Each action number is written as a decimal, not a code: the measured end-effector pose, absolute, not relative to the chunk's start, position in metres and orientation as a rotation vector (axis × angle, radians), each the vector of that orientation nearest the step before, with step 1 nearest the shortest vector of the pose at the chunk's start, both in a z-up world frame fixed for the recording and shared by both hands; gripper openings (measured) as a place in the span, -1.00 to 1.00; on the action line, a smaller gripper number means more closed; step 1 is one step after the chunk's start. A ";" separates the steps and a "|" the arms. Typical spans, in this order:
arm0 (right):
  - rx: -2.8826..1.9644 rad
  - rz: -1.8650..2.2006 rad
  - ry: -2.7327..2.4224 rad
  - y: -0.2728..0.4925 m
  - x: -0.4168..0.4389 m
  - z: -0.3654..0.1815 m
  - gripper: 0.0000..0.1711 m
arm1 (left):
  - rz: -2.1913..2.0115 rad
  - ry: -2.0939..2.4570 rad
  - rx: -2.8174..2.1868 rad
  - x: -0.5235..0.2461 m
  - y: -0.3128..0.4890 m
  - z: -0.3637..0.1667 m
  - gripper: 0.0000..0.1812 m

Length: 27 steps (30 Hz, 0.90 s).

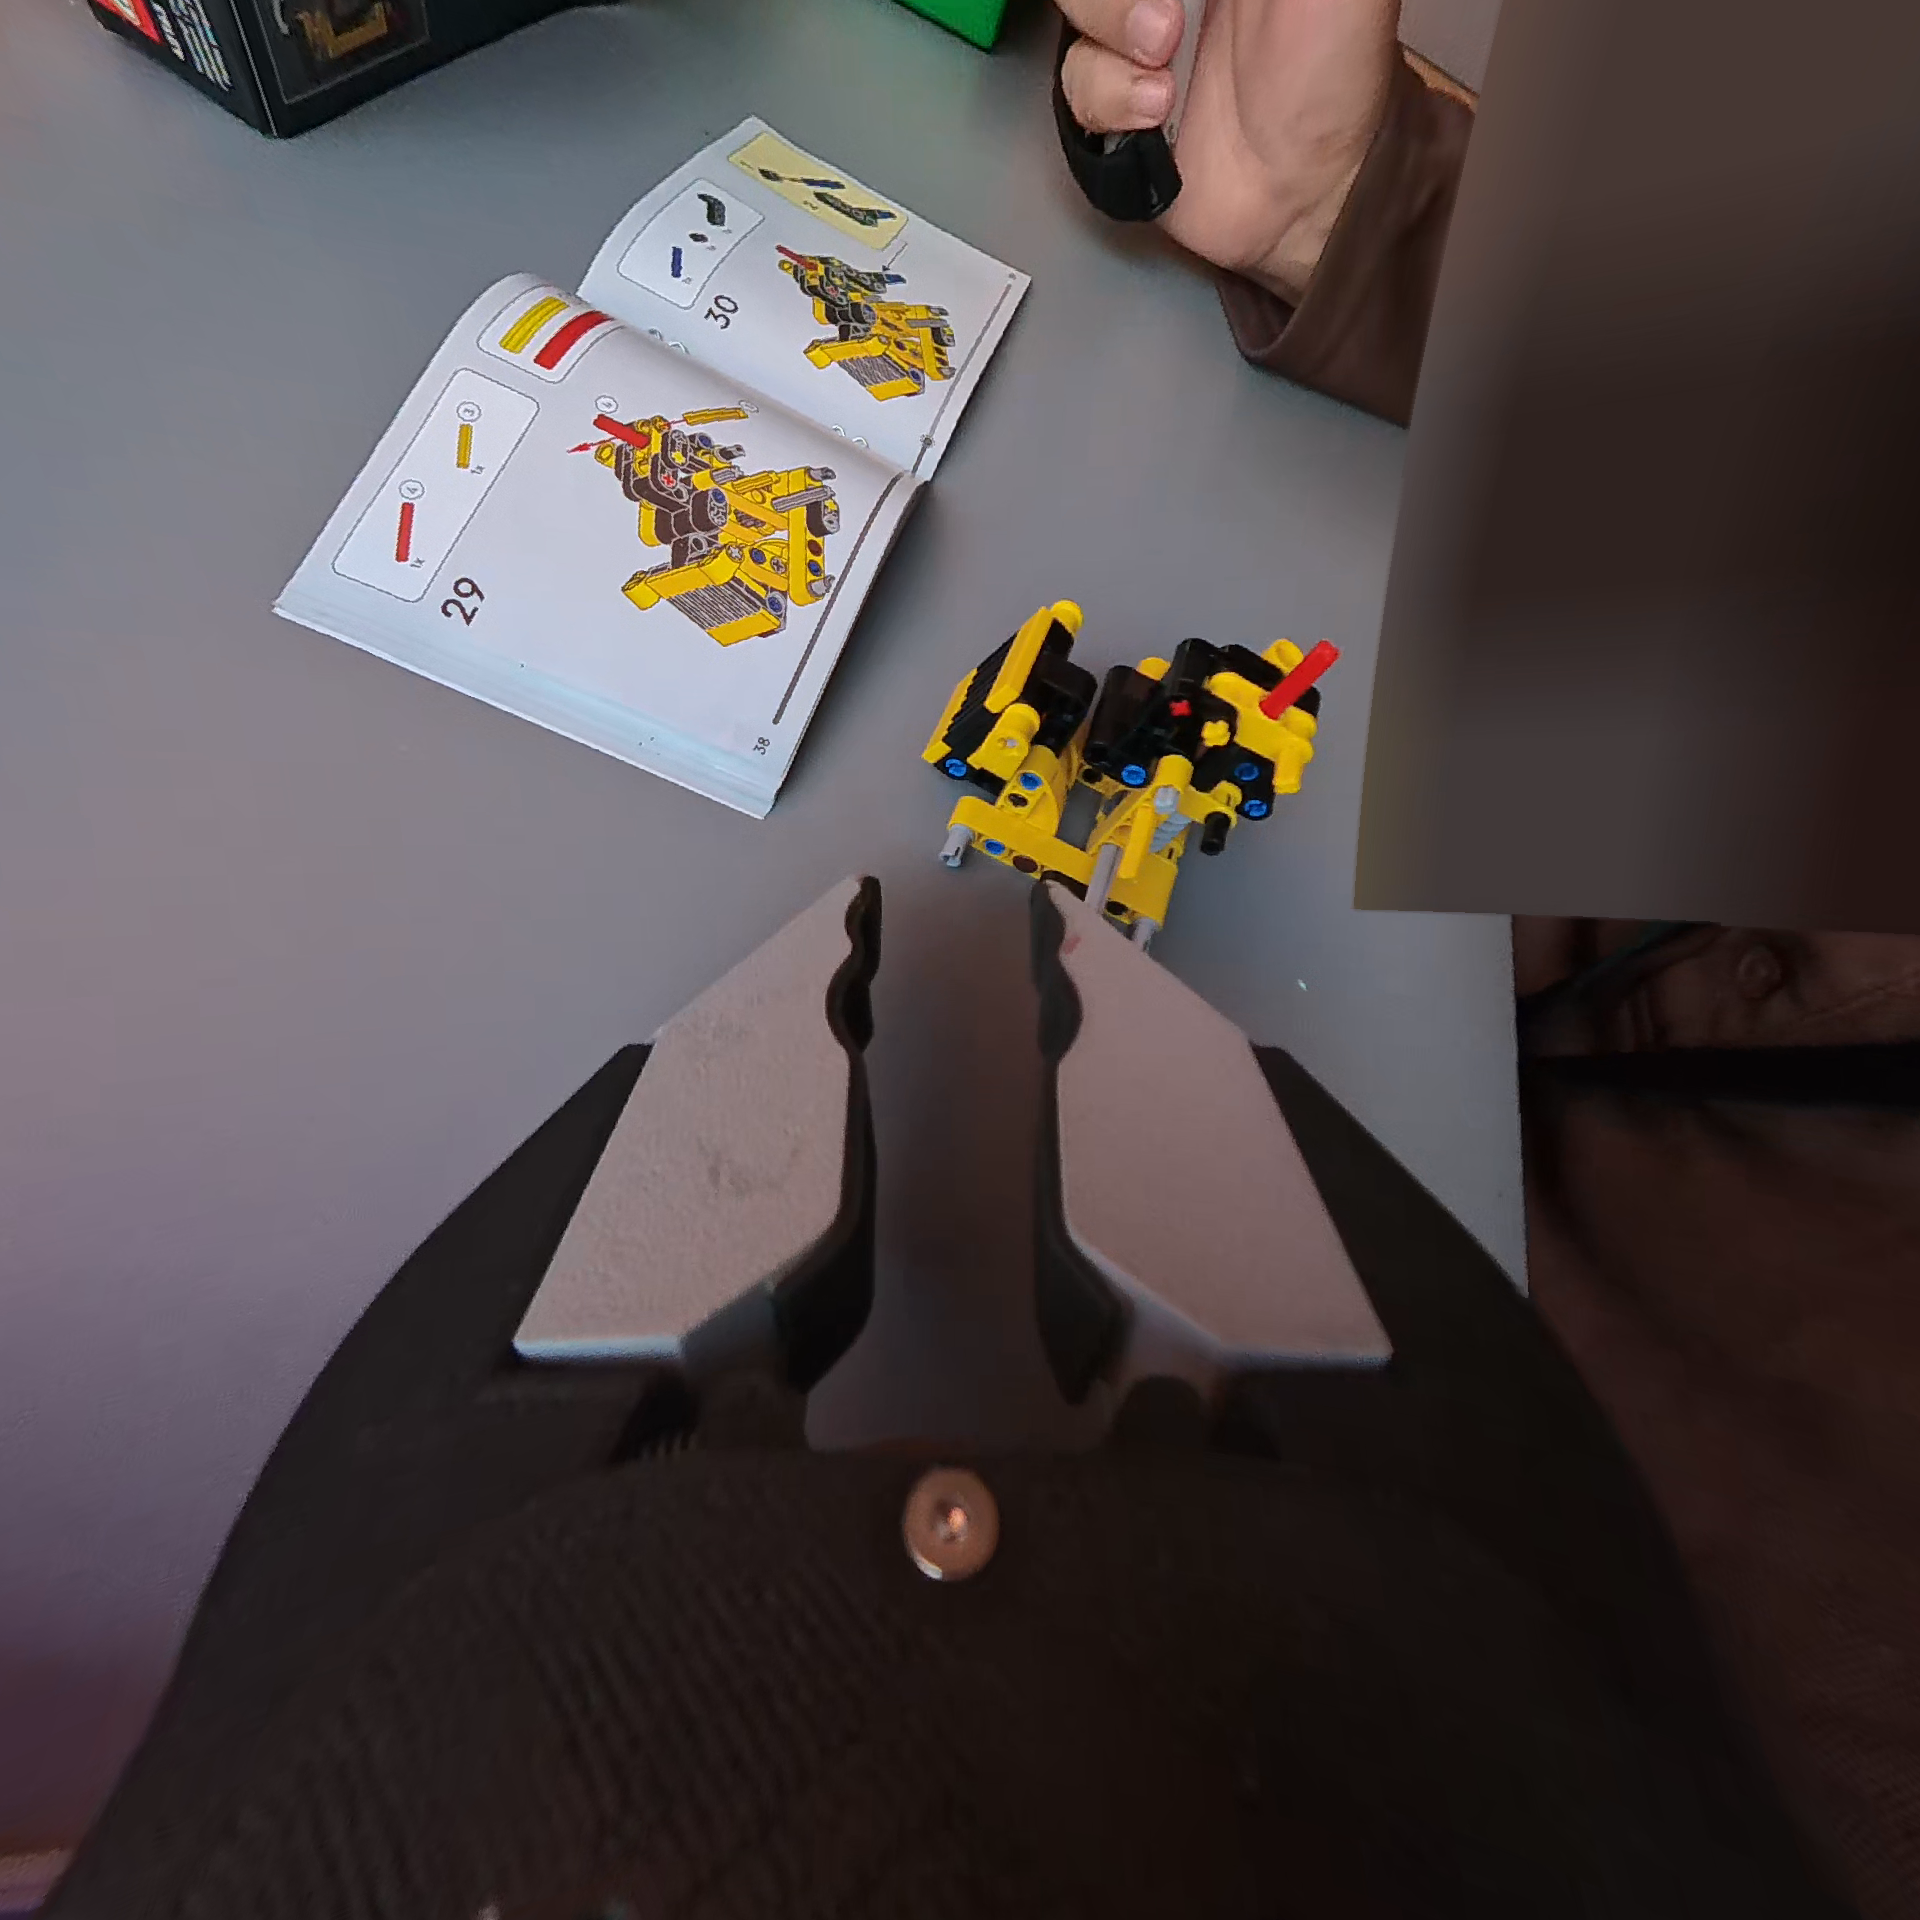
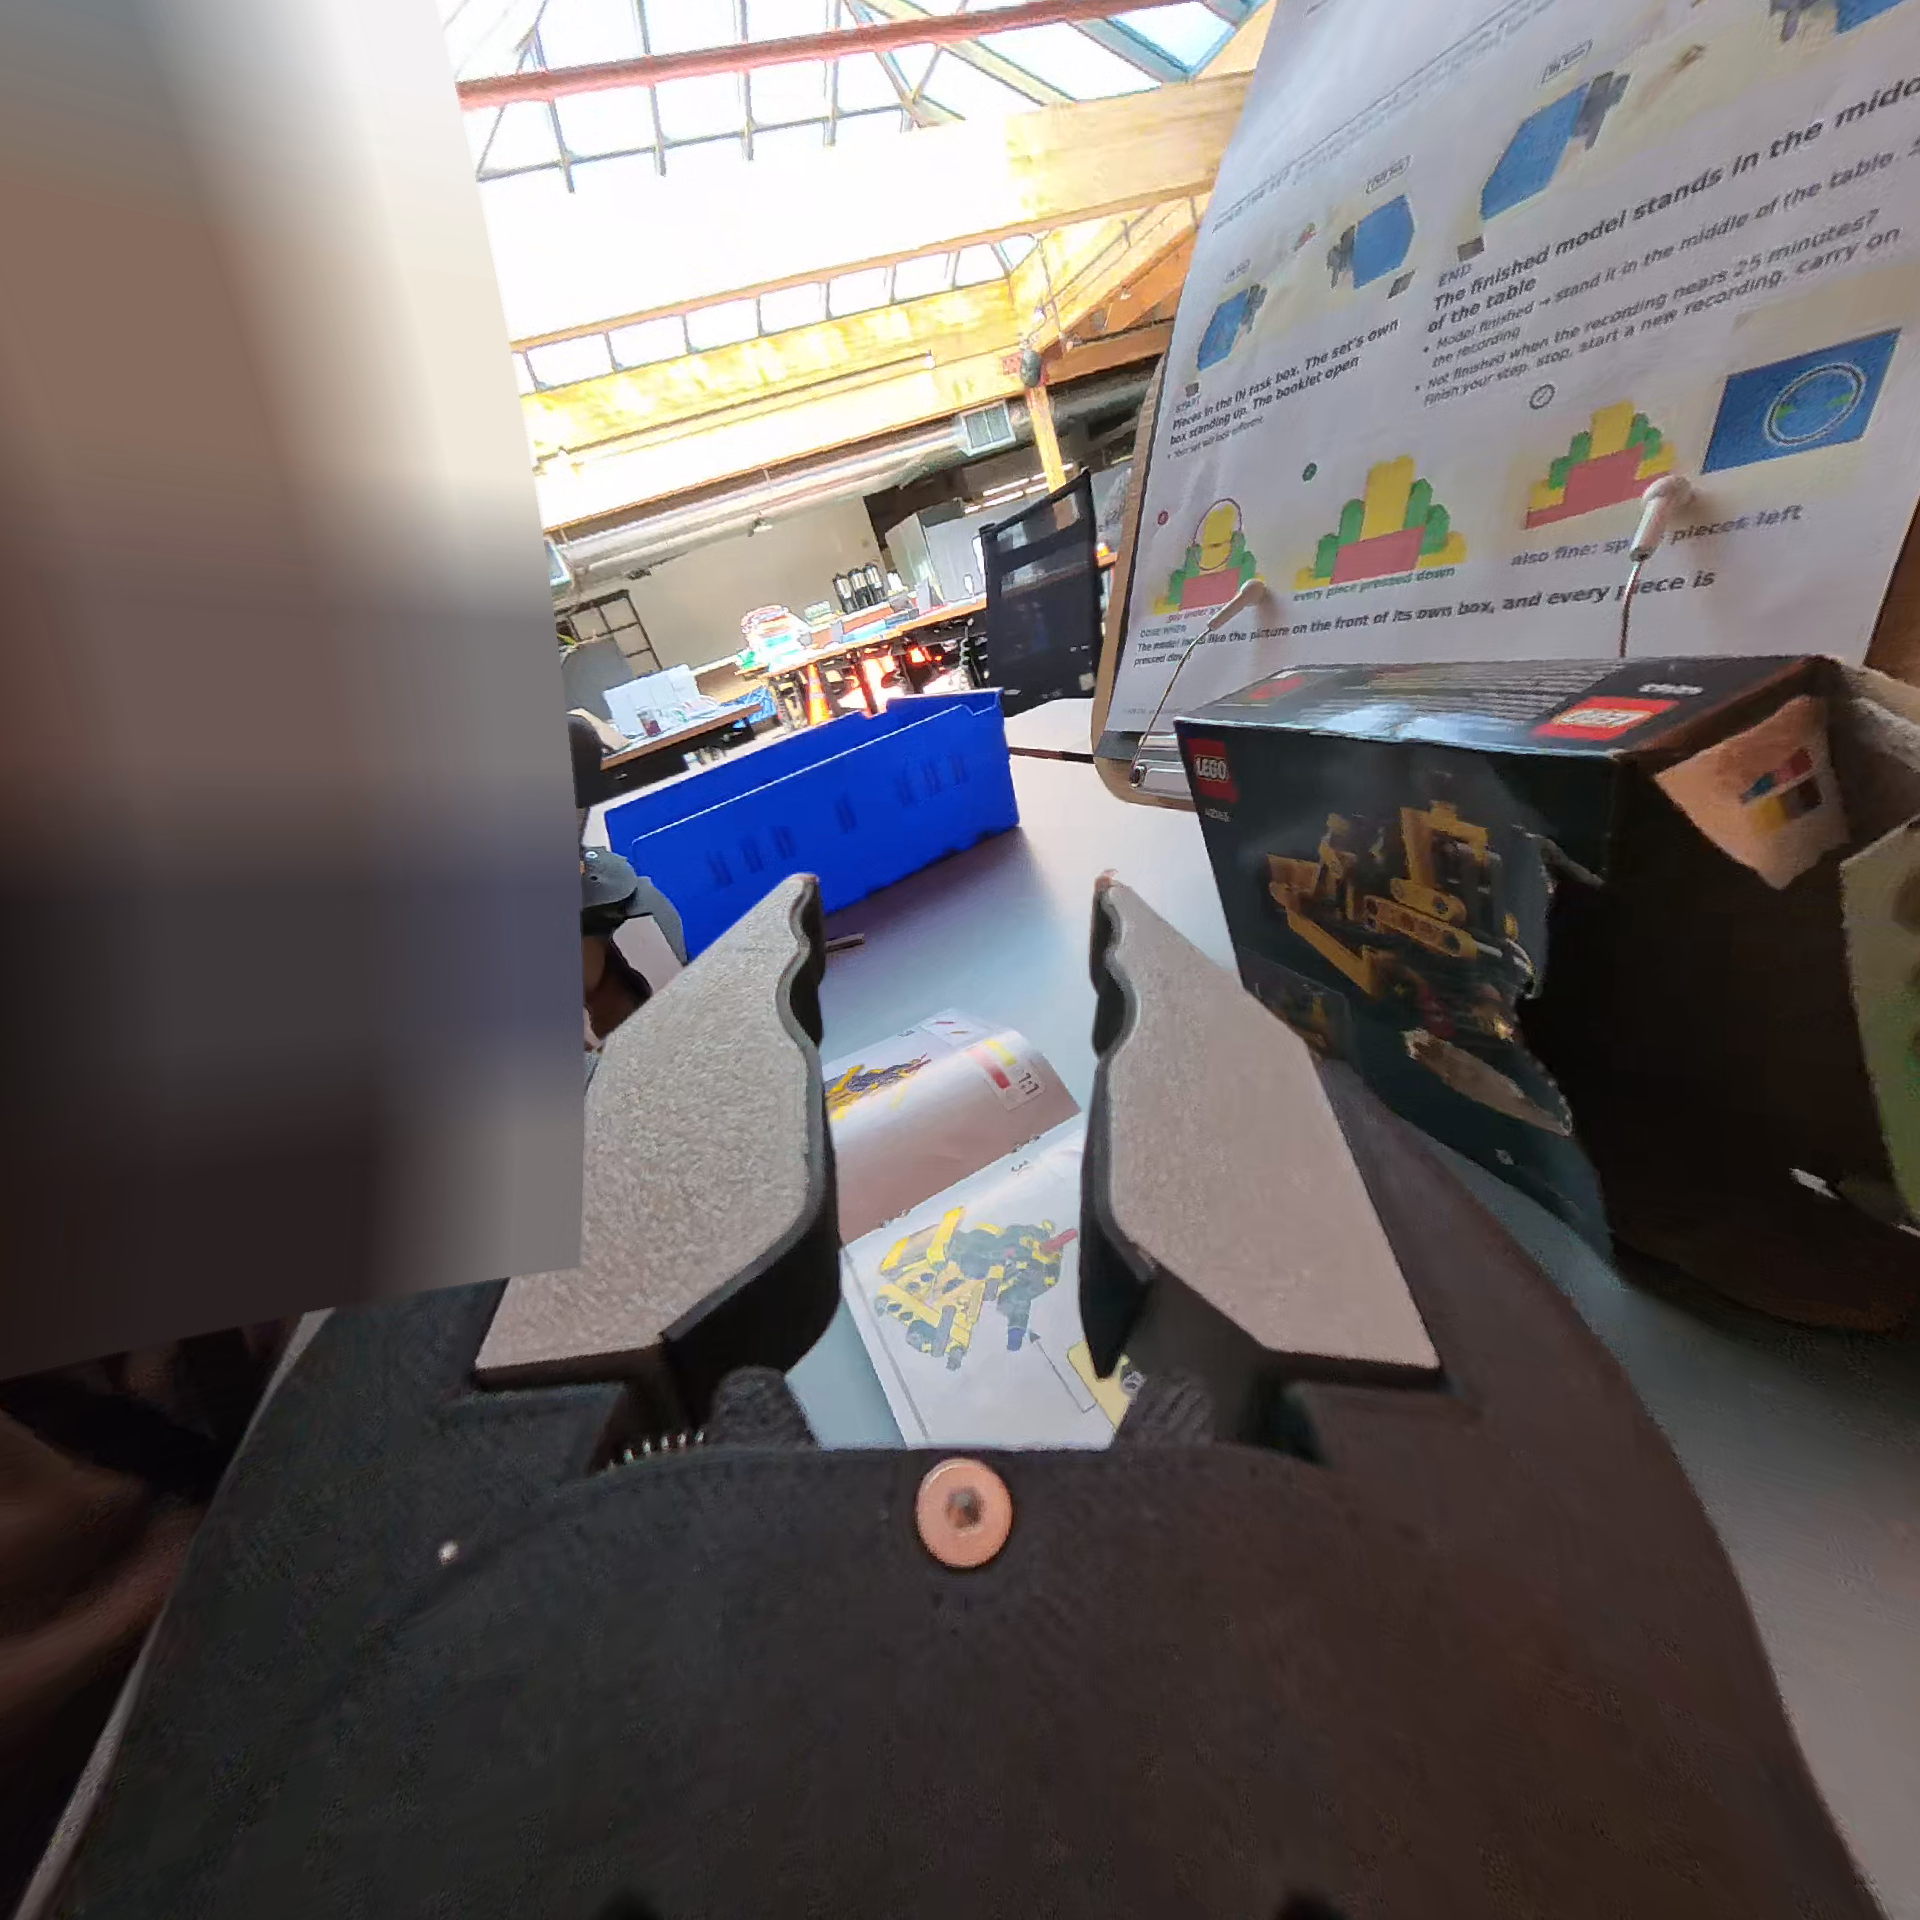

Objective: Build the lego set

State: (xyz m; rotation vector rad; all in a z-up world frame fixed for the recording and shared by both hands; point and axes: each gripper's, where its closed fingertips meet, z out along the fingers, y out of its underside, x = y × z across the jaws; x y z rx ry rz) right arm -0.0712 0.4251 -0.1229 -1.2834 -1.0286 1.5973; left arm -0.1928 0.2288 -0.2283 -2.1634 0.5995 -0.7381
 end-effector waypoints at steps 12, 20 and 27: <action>-1.345 1.632 -1.195 0.407 -0.085 -0.143 -0.50 | -0.681 0.620 -2.174 -0.193 0.230 -0.231 -0.73; -1.361 1.584 -1.264 0.403 -0.091 -0.152 -0.56 | -0.622 0.651 -2.173 -0.192 0.229 -0.233 -0.73; -1.381 1.650 -1.262 0.411 -0.091 -0.154 -0.67 | -0.586 0.668 -2.188 -0.193 0.229 -0.236 -0.73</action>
